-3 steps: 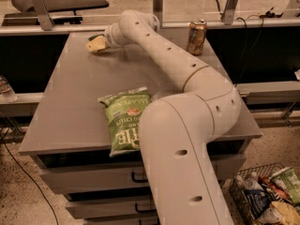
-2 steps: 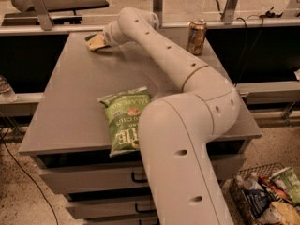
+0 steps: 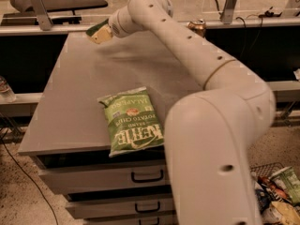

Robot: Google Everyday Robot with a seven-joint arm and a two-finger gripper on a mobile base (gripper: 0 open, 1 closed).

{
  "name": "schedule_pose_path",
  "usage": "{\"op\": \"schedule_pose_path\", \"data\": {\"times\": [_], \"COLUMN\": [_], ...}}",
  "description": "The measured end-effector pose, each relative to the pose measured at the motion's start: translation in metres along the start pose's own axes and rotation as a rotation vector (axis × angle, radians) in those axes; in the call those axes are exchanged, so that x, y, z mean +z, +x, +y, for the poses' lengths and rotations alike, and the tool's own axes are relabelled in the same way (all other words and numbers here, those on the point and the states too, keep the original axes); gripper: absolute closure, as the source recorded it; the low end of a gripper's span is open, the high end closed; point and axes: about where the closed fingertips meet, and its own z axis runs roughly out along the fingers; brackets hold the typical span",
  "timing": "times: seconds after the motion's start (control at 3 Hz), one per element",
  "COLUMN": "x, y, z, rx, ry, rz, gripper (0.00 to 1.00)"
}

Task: Move sponge near orange can

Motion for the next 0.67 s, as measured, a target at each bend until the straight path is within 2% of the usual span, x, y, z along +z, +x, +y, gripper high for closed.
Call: {"op": "schedule_pose_path", "data": {"times": [0.33,0.67], "x": [-0.056,-0.121], "y": [0.012,0.04], "z": [0.001,-0.01], "rx": [0.001,0.055], "ry": [-0.013,0.034], "rz": [-0.031,-0.05], "gripper": [1.0,1.0]}}
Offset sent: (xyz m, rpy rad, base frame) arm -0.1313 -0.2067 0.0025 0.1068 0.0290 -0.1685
